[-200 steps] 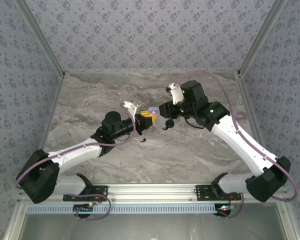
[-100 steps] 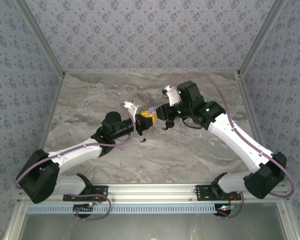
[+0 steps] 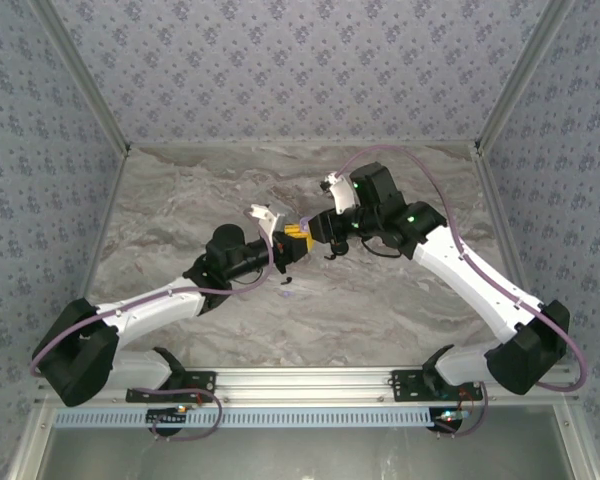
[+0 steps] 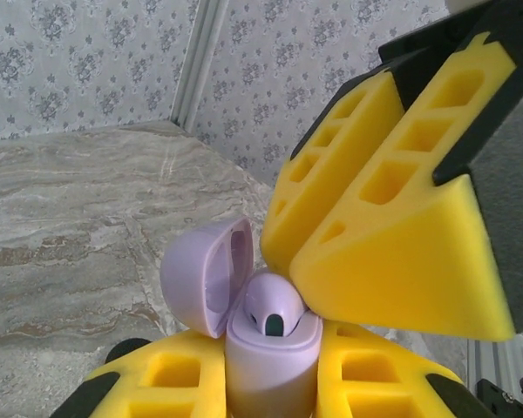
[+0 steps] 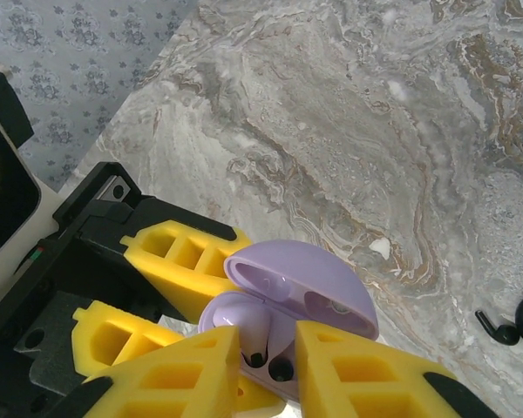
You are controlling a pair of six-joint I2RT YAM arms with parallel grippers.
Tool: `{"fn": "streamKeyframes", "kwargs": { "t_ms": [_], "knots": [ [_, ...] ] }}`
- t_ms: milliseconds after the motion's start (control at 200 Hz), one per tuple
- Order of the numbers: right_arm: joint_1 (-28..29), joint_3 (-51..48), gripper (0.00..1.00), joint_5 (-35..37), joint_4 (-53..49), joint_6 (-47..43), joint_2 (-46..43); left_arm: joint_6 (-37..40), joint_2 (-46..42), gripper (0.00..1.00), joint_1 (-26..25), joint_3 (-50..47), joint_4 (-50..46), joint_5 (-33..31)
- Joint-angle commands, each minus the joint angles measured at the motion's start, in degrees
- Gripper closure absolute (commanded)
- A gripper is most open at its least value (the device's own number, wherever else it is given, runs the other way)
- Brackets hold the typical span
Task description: Insert the wireless bluetooth earbuds into the charging case
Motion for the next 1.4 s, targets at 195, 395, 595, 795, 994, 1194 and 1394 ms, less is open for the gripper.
{"fn": "streamKeyframes", "kwargs": {
  "t_ms": [195,395,595,795,994,1194,1394],
  "knots": [
    [0.1,0.69,0.7,15.86,-2.94,3.46,-2.17,5.34,-2.92,0.92,-0.33,4.29,-11.19,-6.76],
    [-2.09,-0.13,0.66,23.15,-7.41,7.44,-0.34,7.44,-6.26,0.92,-0.22,3.17,-15.36,-9.5],
    [-2.5,-3.82,0.64,17.22,-7.25,5.76,2.12,8.13,-10.66,0.92,0.39,1.61,-18.62,-10.74],
    [-1.78,-9.33,0.65,7.45,-5.11,0.68,5.01,8.99,-16.1,0.91,0.86,0.65,-23.11,-11.93],
    [1.17,-9.77,0.66,3.39,-4.29,-3.1,10.67,9.48,-19.77,0.91,1.21,0.42,-26.08,-12.63],
    [5.09,-7.69,0.66,2.44,-3.92,-5.62,18.08,9.81,-21.9,0.91,1.19,0.51,-27.71,-13.12],
    [8.15,-2.83,0.67,3.05,-4.32,-7.46,25.15,10.0,-23.15,0.9,1.36,0.19,-28.45,-13.49]
  ]
}}
